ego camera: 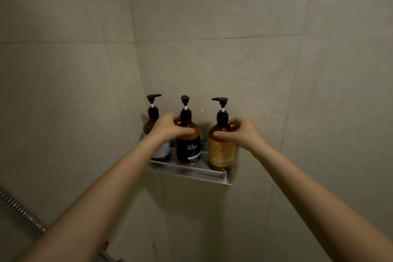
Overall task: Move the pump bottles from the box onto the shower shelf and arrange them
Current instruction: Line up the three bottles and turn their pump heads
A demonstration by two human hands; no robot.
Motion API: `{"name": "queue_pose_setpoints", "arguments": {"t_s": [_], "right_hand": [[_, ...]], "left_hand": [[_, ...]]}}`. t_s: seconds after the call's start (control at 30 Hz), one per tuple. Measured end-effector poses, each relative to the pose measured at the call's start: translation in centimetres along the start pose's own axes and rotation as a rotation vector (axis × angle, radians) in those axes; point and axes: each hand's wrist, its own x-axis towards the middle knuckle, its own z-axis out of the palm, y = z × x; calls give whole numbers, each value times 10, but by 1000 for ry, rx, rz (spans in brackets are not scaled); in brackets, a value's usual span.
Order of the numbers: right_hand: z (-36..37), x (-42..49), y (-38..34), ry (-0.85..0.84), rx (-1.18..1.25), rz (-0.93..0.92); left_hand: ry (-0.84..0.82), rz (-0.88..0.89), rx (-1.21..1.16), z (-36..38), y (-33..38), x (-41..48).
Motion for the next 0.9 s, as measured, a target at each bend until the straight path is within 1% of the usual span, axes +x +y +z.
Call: {"name": "queue_pose_setpoints", "arguments": {"t_s": [0.07,0.13,0.23,0.4,0.6,0.77,0.9], "right_hand": [[0,0,-1,-3,-8,1],[0,0,0,-3,-8,4],[0,-2,0,0,-4,3],[-1,-3,-1,-12,-3,12],[-3,-4,-4,-21,-11,8],[-5,-6,-4,-45,-3,14],[-4,-5,-3,-37,3,16]], "left_hand": [[91,13,61,4,-1,-1],[130,13,103,4,-1,0],[86,-11,87,0,1,4],[-18,1,-7,-5,0,5],[46,21,36,3,-3,5],[-90,13,-45,-7,-4,6],[-80,28,-94,-2,-8,6]]}}
